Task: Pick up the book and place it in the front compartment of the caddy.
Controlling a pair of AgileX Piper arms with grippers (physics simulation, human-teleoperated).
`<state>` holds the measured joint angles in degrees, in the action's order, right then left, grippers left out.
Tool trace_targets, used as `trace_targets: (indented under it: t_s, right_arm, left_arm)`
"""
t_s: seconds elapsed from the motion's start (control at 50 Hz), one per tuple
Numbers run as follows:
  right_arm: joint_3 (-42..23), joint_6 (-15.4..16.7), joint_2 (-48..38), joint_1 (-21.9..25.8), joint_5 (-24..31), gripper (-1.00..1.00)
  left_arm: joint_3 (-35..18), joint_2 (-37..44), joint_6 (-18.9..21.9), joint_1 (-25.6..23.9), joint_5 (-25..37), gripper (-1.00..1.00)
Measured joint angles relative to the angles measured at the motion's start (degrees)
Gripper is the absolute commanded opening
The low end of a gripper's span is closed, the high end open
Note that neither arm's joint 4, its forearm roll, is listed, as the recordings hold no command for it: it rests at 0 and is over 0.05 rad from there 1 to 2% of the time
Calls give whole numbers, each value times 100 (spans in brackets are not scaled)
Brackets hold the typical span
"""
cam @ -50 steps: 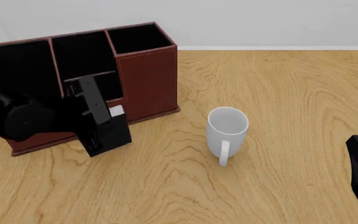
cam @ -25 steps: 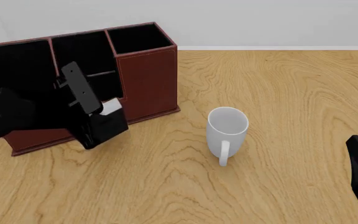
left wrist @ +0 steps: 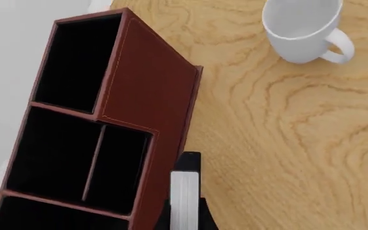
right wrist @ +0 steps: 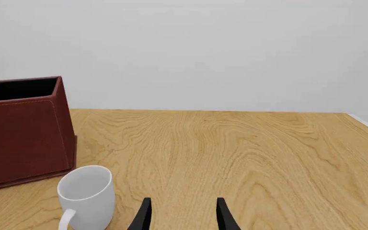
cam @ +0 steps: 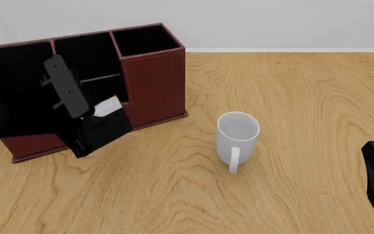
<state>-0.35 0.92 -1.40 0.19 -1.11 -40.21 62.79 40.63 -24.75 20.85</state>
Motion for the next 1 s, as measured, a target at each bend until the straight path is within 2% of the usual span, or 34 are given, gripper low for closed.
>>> trace_targets:
  t_s: [0.26,0.52,0.66,0.8,1.0]
  right_arm:
    - [0,0,0,0,0,100]
    - [0,0,0,0,0,100]
    - [0,0,0,0,0,100]
    - [0,0,0,0,0,100]
    - [0,0,0,0,0,100]
  left_arm:
    - [-139,-1041,419,-87,341,-100]
    - [-415,-1938,976,-401,714,-100]
    - [-537,-2058,1246,-425,726,-100]
    - [-661,-1934,1591,-245,625,-100]
    - [-919,-1674,1823,-69,633,-100]
